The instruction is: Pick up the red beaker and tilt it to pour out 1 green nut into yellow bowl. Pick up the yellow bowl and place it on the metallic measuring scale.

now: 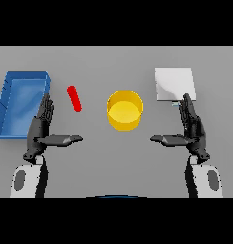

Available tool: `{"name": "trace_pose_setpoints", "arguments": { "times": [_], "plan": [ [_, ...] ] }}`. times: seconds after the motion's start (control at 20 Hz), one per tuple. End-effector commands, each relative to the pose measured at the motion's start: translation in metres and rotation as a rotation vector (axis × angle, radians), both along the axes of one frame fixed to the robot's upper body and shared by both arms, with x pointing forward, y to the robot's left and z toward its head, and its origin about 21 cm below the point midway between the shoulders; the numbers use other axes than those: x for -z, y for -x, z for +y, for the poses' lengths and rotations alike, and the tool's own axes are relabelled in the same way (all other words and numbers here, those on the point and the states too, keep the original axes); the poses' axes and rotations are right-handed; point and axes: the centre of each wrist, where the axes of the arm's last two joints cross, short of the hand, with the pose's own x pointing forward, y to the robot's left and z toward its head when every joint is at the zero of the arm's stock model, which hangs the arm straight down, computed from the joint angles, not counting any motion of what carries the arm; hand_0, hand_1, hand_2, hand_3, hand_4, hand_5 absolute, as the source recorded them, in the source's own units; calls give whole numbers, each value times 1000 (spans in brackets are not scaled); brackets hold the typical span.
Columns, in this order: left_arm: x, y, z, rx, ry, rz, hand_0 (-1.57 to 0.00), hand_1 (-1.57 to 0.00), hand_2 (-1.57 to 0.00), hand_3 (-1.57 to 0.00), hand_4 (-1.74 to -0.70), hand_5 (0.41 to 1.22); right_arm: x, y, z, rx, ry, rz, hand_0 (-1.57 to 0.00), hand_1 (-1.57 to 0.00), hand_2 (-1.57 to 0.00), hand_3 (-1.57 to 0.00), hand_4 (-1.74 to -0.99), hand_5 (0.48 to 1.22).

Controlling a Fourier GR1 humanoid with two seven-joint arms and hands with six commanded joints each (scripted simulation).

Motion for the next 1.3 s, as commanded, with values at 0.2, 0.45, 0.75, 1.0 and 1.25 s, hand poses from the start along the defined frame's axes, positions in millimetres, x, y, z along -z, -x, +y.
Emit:
{"name": "trace_pose_setpoints", "arguments": {
  "times": [0.2, 0.45, 0.75, 1.0, 1.25],
  "plan": [
    [0, 1, 0, 0, 0, 0, 1, 1, 1, 1, -1141, 660, 0, -3, 3, -1, 0, 3, 1, 1, 1, 1, -1071, 578],
    [-19, 31, -4, 89, -172, -75, 1, 1, 1, 1, -1142, 662, -11, 16, 7, -36, 327, -163, 1, 1, 1, 1, -1064, 577],
    [-21, 23, -8, 111, -197, 15, 1, 1, 1, 1, -1137, 649, -14, 19, 8, -60, 308, -151, 1, 1, 1, 1, -1147, 614],
    [-7, -9, -5, 122, -202, 60, 1, 1, 1, 1, -1169, 648, -18, 14, 5, -84, 254, -143, 1, 1, 1, 1, -1209, 627],
    [4, -47, -7, 133, -225, 66, 1, 1, 1, 1, -1178, 637, -16, 14, 6, -88, 245, -152, 1, 1, 1, 1, -1229, 626]
  ]
}}
